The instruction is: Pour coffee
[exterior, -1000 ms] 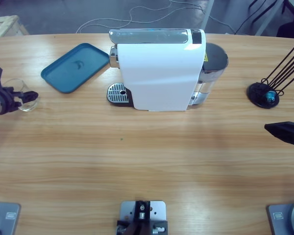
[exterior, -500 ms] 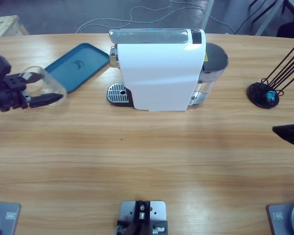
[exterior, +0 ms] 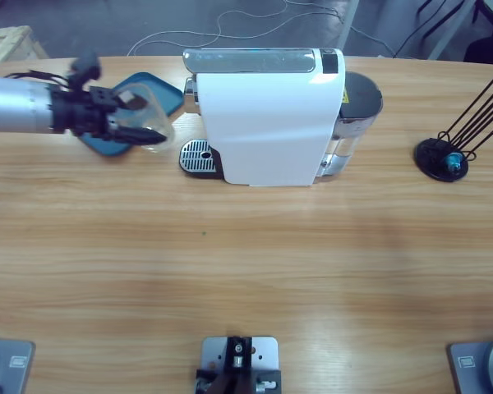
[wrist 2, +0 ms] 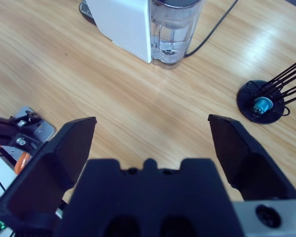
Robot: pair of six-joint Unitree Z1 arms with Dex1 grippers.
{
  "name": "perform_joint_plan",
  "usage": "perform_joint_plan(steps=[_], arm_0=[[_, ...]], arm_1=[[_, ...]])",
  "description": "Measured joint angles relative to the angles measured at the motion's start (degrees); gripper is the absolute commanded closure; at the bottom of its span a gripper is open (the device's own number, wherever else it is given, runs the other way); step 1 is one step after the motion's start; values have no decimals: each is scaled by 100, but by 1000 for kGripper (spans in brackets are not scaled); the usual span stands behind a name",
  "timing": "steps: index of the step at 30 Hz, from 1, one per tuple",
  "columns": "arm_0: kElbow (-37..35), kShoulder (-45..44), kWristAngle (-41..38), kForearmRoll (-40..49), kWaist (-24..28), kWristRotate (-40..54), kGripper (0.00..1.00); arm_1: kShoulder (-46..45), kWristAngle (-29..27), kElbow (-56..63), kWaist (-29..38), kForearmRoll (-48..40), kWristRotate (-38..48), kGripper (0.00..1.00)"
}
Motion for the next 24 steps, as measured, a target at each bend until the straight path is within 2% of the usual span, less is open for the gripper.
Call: perform_joint_plan(steps=[7,19,24], arm_0=[[-301,468,-3,30,-351,43,1000],[-346,509,396,231,-845,68,1000],[-346,509,647,342,-892,68,1000]], arm_1=[[0,-80,0,0,4,0,0],[0,-144,0,0,-18,0,0],[0,-151,0,0,-18,0,0]])
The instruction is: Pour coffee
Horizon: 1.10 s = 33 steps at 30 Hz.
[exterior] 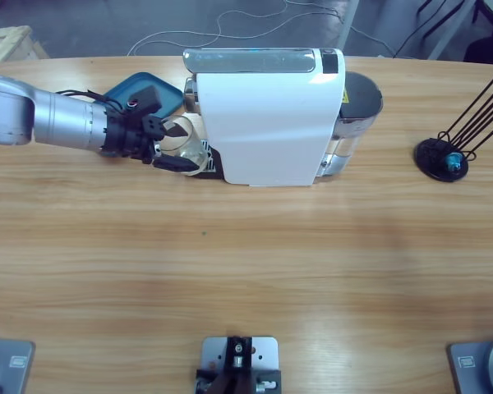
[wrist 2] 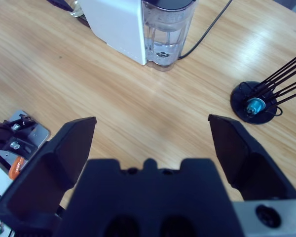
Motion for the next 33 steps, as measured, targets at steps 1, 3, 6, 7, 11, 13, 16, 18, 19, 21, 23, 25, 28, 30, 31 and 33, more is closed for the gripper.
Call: perform_joint_plan(steps=[1,3,6,7,11,13,16,18,19,21,23,25,28,30,31,33], arm_0=[[-1,0,26,5,0,0,1000],[-42,12,58,8,0,0,1000],[-190,79,66,25,0,0,1000],[-228,98,72,64,0,0,1000],[-456,172,135,288,-5,0,1000],[-494,193,168,344,-19,0,1000],[-598,217,196,491,-48,0,1000],[-644,231,204,529,-59,0,1000],[-651,234,204,538,-65,0,1000],[-673,246,225,554,-82,0,1000],[-696,251,264,574,-111,0,1000],[-703,251,313,584,-139,0,524],[-705,251,341,597,-157,0,111],[-705,251,341,612,-159,0,18],[-705,251,341,611,-159,0,18],[-704,251,318,611,-159,-5,18]], arm_1=[[0,0,0,0,0,0,0],[0,-1,0,0,0,0,0],[0,-1,0,0,0,0,0],[0,-9,0,0,0,0,0],[0,-39,0,0,0,0,0],[0,-39,0,0,0,0,0],[0,-39,0,0,0,0,0],[0,-39,0,0,0,0,0],[0,-39,0,0,0,0,0],[0,-39,0,0,0,0,0],[0,-39,0,0,0,0,0],[0,-39,0,0,0,0,0],[0,-39,0,0,0,0,0],[0,-39,0,0,0,0,0],[0,-39,0,0,-2,0,0],[0,-39,0,0,-12,0,0]])
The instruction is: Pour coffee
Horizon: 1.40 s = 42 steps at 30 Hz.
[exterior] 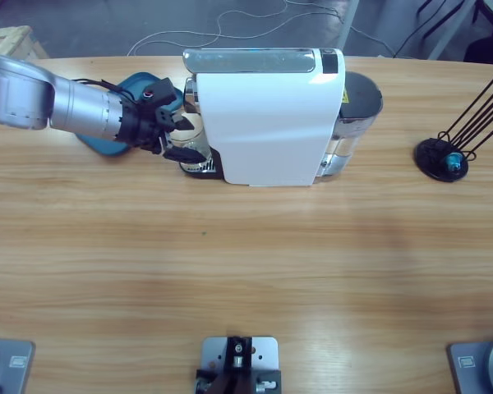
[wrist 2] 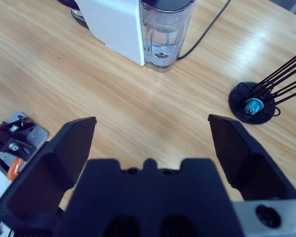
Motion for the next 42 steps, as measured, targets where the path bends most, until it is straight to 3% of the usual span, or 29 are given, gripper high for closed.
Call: perform_joint_plan(steps=[11,19,20,21,22,23,25,29,37,42], arm_0=[[72,-144,-842,0,389,-88,18],[1111,-1550,-647,0,706,-328,18],[1248,-1722,-577,0,704,-447,18],[1358,-1884,-409,10,673,-563,18],[1478,-2065,-182,56,615,-686,18],[1562,-2222,-6,106,559,-814,18],[1703,-2580,375,158,424,-1193,18],[1734,-3160,1169,298,149,-2019,18],[1857,-3780,1446,789,-211,-2489,18],[1909,-4128,1549,967,-232,-2577,18]], arm_1=[[0,0,0,0,-2,0,0],[334,-214,-715,-157,60,-3,5],[541,-217,-1071,-358,191,-12,61],[790,-219,-1485,-575,306,-46,228],[1072,-219,-1965,-814,407,-114,487],[1339,-213,-2402,-1047,482,-195,550],[1921,63,-3281,-1522,637,-482,1000],[3207,1240,-4839,-2232,1026,-1064,1000],[5268,1741,-6557,-2469,1700,-1247,1000],[6037,1913,-7074,-2477,2033,-1297,1000]])
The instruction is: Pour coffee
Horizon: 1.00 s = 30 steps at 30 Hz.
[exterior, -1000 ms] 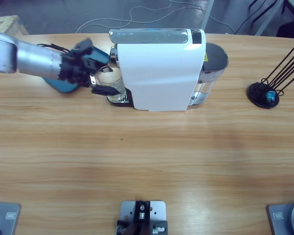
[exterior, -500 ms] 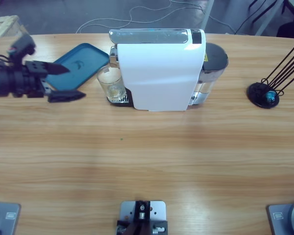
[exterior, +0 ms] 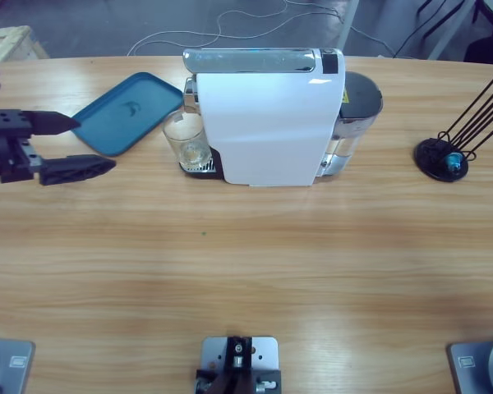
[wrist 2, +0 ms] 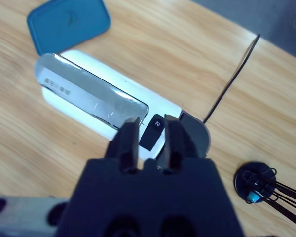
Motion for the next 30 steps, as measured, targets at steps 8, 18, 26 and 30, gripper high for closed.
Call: perform_joint_plan(steps=[8,18,26,30], arm_0=[[28,-37,166,50,-5,-6,18],[28,-33,201,50,-5,-6,18],[28,-21,201,50,-5,-6,18],[28,31,201,49,-5,-7,18]], arm_1=[[364,-27,-101,-101,261,-48,1000],[367,-39,-101,-105,363,-57,1000],[476,-39,-100,-105,366,-70,1000],[494,-39,-100,-105,395,-70,1000]])
